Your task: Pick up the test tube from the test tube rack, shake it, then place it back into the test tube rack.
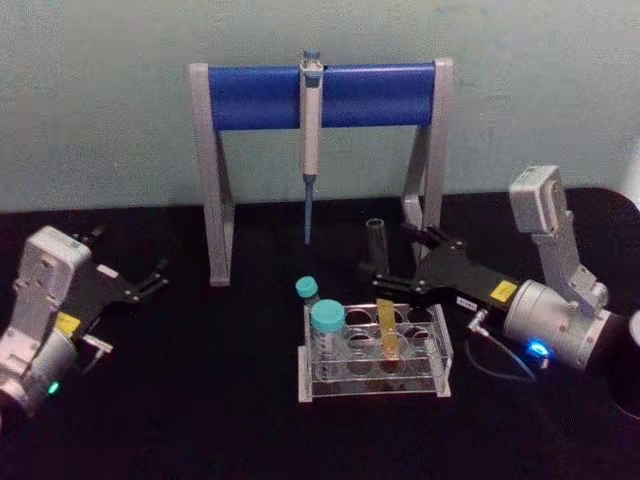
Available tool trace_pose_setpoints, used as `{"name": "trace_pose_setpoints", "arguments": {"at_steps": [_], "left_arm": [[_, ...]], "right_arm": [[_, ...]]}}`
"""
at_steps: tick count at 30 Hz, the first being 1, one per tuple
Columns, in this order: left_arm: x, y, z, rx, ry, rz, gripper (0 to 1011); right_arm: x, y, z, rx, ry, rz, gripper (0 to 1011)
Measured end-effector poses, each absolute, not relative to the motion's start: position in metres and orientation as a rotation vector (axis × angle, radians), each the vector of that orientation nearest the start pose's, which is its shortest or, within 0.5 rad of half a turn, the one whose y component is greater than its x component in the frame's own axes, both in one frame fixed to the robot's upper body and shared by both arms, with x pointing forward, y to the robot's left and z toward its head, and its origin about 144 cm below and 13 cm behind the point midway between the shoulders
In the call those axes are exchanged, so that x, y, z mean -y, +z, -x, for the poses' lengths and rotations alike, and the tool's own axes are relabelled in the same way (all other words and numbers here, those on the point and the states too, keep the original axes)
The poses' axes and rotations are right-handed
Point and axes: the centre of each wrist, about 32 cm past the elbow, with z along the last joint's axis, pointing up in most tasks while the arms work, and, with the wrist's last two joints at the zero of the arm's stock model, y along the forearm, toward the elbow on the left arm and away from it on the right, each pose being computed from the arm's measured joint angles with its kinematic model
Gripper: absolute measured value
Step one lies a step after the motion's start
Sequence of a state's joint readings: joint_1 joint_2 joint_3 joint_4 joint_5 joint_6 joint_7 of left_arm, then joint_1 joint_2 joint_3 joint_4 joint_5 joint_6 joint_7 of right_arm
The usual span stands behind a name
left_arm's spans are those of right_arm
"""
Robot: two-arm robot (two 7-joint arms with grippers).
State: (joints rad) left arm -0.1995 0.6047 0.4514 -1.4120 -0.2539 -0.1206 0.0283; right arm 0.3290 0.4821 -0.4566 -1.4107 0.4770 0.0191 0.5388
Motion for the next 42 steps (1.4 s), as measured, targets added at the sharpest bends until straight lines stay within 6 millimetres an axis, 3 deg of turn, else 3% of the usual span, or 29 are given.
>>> {"name": "trace_pose_setpoints", "arguments": {"at_steps": [36,42], "left_arm": [[-0.3097,1.1398,-0.4886,0.285,1.248,-0.304,1001],[-0.3097,1.1398,-0.4886,0.285,1.248,-0.304,1001]], "right_arm": [[0.2601,1.1781,-0.5316,-0.019,-0.711,0.115,1000],[0.2602,1.1782,-0.5315,-0.018,-0.711,0.115,883]]}}
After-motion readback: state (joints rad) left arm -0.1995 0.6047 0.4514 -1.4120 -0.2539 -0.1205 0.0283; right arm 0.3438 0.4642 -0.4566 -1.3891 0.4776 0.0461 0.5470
